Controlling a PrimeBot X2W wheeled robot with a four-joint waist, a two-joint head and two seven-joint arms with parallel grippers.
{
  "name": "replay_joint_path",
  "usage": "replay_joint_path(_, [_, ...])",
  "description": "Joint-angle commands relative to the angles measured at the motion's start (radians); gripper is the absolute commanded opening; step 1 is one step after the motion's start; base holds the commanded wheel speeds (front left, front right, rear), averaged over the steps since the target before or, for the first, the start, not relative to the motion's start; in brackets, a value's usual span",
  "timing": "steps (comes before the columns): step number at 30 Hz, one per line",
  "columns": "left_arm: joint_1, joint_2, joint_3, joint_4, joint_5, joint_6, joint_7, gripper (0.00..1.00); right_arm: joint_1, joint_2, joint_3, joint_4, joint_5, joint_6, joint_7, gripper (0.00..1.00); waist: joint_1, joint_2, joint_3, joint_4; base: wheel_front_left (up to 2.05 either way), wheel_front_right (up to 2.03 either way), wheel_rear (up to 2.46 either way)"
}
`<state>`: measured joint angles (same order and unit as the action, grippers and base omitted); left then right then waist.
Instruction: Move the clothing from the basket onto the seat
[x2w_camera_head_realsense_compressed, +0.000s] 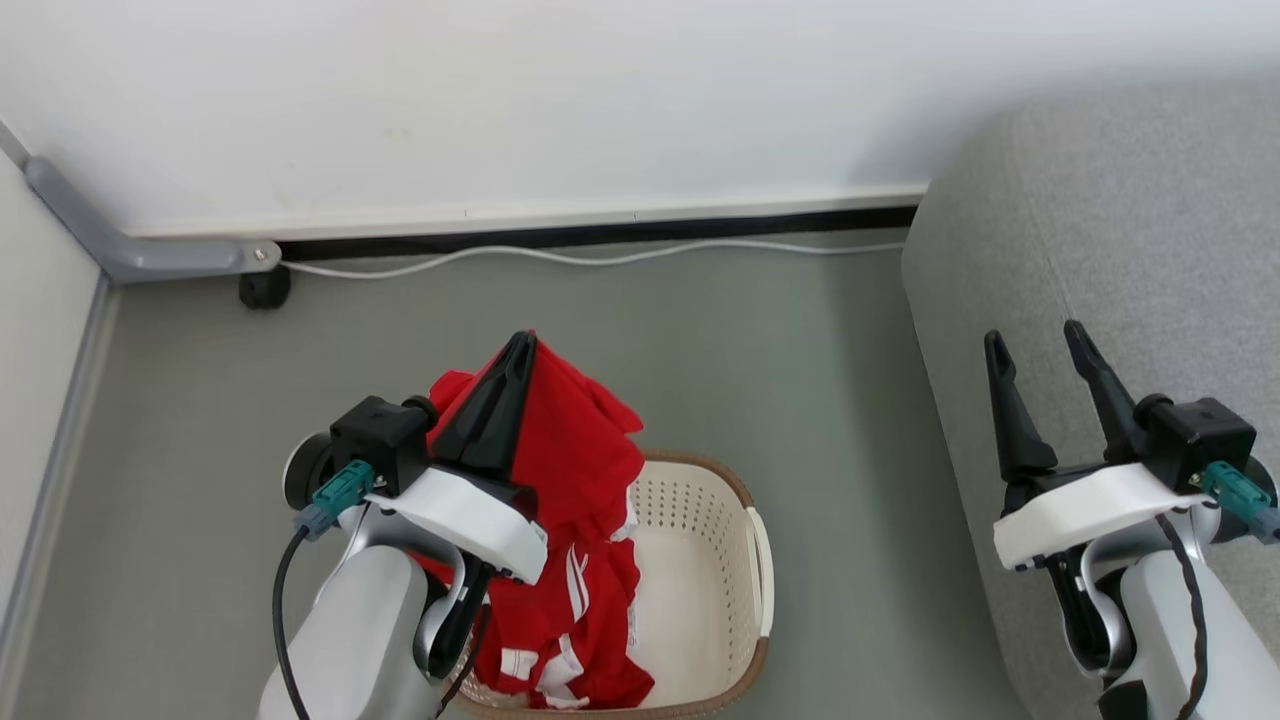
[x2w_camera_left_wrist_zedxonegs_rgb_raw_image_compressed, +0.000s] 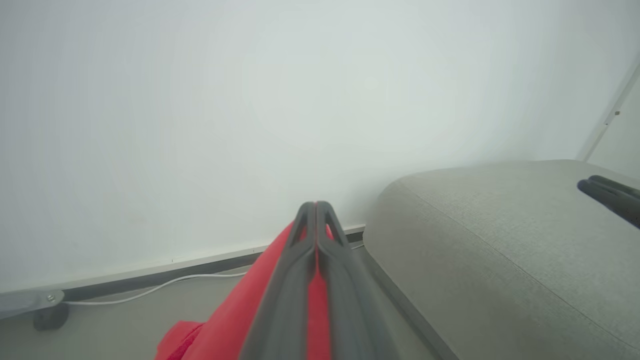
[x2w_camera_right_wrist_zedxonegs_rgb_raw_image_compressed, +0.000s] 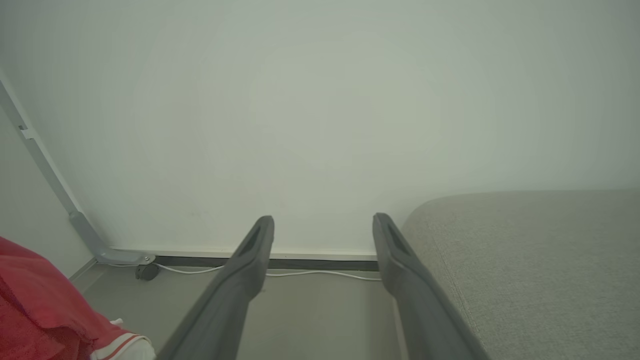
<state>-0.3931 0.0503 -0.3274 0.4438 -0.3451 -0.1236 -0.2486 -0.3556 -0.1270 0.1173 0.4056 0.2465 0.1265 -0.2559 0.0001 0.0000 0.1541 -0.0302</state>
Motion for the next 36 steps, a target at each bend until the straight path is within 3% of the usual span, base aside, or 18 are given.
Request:
replay_joint_path(1, [-0.015,0.011,0.034,-0.071,0.014,-0.006,-0.013,0.00,0.011,0.002,0.022,-0.012,-0.004,0.004,-0.006,1.00,0.0000,0.0000,-0.037,0.011,0.00,0.00,0.00])
replay_joint_path(12, [-0.127,0.063,-0.059,-0.233,0.000,-0.007,-0.013,0.00,0.033,0.006,0.019,0.008,-0.007,0.004,-0.006,1.00,0.0000,0.0000,-0.054,0.024,0.00,0.00,0.00])
replay_joint_path(26, [-0.253,0.103,-0.109,-0.279,-0.026,-0.007,-0.013,0.00,0.028,0.015,0.028,0.016,-0.007,0.004,-0.006,1.00,0.0000,0.0000,-0.043,0.017,0.00,0.00,0.00])
replay_joint_path(31, [-0.259,0.102,-0.117,-0.270,-0.031,-0.007,-0.013,0.00,-0.007,0.015,0.078,-0.051,0.028,0.004,-0.006,1.00,0.0000,0.0000,-0.035,0.010,0.00,0.00,0.00])
replay_joint_path(36, [-0.259,0.094,-0.123,-0.265,-0.029,-0.007,-0.013,0.00,-0.059,-0.014,0.196,-0.179,0.111,0.004,-0.006,1.00,0.0000,0.0000,-0.027,0.004,0.00,0.00,0.00])
